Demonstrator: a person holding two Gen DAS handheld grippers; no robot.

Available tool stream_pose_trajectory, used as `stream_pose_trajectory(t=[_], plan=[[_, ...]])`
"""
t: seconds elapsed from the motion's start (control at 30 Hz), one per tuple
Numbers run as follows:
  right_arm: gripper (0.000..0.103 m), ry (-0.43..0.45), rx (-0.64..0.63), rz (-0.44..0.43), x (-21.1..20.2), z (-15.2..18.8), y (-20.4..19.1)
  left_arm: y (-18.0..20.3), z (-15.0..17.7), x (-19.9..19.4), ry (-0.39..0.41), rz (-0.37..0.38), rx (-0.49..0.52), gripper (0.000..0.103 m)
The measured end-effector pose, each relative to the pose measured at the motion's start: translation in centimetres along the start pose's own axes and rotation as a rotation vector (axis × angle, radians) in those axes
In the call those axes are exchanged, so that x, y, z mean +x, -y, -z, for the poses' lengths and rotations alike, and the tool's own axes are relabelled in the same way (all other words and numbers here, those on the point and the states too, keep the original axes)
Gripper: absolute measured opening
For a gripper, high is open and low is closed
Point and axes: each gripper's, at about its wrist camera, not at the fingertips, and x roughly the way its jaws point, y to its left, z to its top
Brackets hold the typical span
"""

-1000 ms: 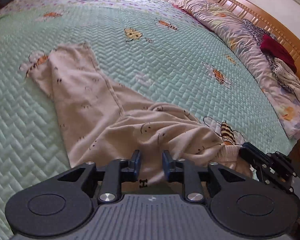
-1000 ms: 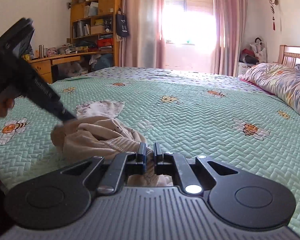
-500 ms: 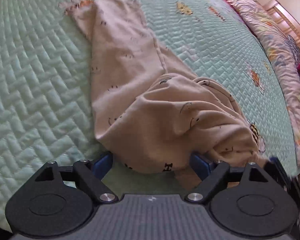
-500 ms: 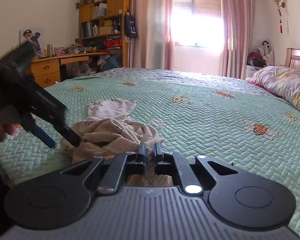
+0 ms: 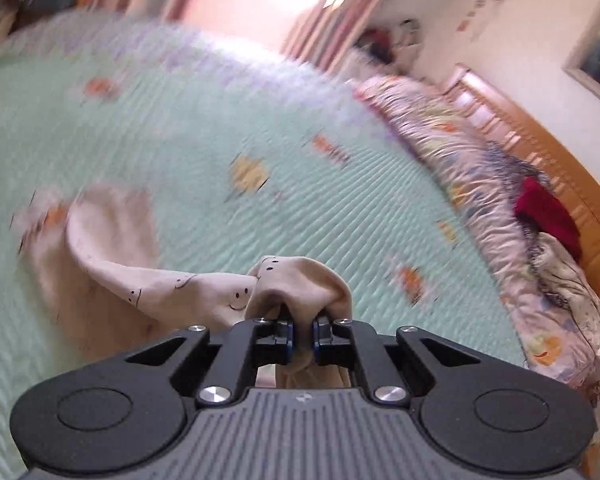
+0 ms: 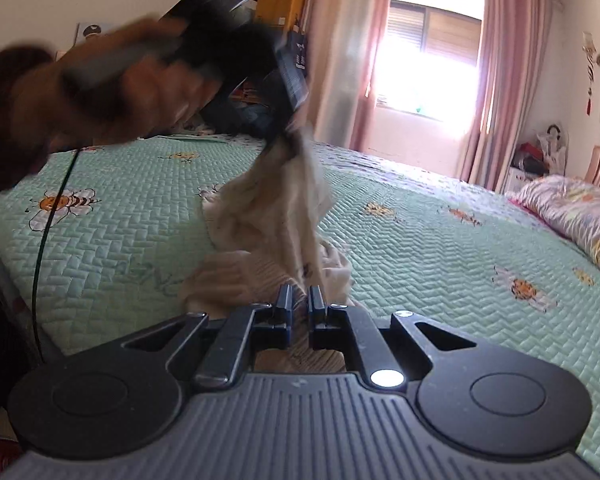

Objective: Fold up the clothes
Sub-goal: 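Lay the waistband down with the left gripper and open it, right gripper regrasps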

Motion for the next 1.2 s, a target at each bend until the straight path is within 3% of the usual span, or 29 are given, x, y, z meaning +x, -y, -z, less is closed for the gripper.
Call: stream_pose_trajectory(t=[0.1, 0.17, 0.27, 0.43, 0.53, 0.6, 0.67, 0.77, 0.83, 0.93, 1.07, 1.13, 1.2], plan=[[0.008, 0.017, -0.087, -0.079, 0.4, -1.1, -1.7, 4.8, -2.8, 1.6, 0.005, -0.008, 0.123, 0.009], [0.007, 0.01, -0.141, -0.168, 1.0, -1.8, -2.8, 7.2, -3.7, 3.8, -0.036, -0.02, 0.187, 0.009], [0.007, -0.077, -0.183, -0.311, 2.6, -1.9, -4.4, 7.9, -2.8, 7.7, -0.107, -0.103, 0.237, 0.009], [0.006, -0.255, -0.257, -0.454, 2.7, 0.0, -6.4, 1.9, 0.1, 10.4, -0.228, -0.152, 0.136, 0.012], [0.013, -0.246, -0.186, -0.455, 0.2, 0.0, -5.9, -2.0, 1.7, 9.2, -0.254, -0.153, 0.076, 0.015], [0.017, -0.206, -0.135, -0.41, -1.1, -0.7, -4.6, -3.4, 3.0, 7.6, -0.246, -0.154, 0.054, 0.023], [0.024, -0.159, -0.075, -0.338, -2.1, -1.7, -3.0, -4.8, 4.3, 6.0, -0.237, -0.155, 0.032, 0.04], [0.059, -0.103, -0.058, -0.089, -0.7, -3.8, -1.1, -7.0, 6.1, 3.6, -0.224, -0.156, 0.0, 0.057], [0.067, -0.089, -0.112, 0.083, 1.4, -5.0, -0.7, -8.4, 7.4, 2.0, -0.215, -0.157, -0.022, 0.057], [0.068, -0.151, -0.184, 0.165, 6.0, -6.5, -0.6, -10.5, 9.3, -0.4, -0.202, -0.159, -0.055, 0.057], [0.065, -0.282, -0.17, 0.193, 10.8, -7.9, -1.0, -12.4, 11.9, -1.2, -0.235, -0.157, -0.089, 0.063], [0.053, -0.347, -0.117, 0.167, 12.1, -8.1, -0.6, -12.4, 12.8, -0.8, -0.256, -0.168, -0.074, 0.063], [0.031, -0.395, -0.047, 0.135, 12.8, -8.0, 0.0, -12.2, 13.3, -0.4, -0.27, -0.171, -0.063, 0.063]])
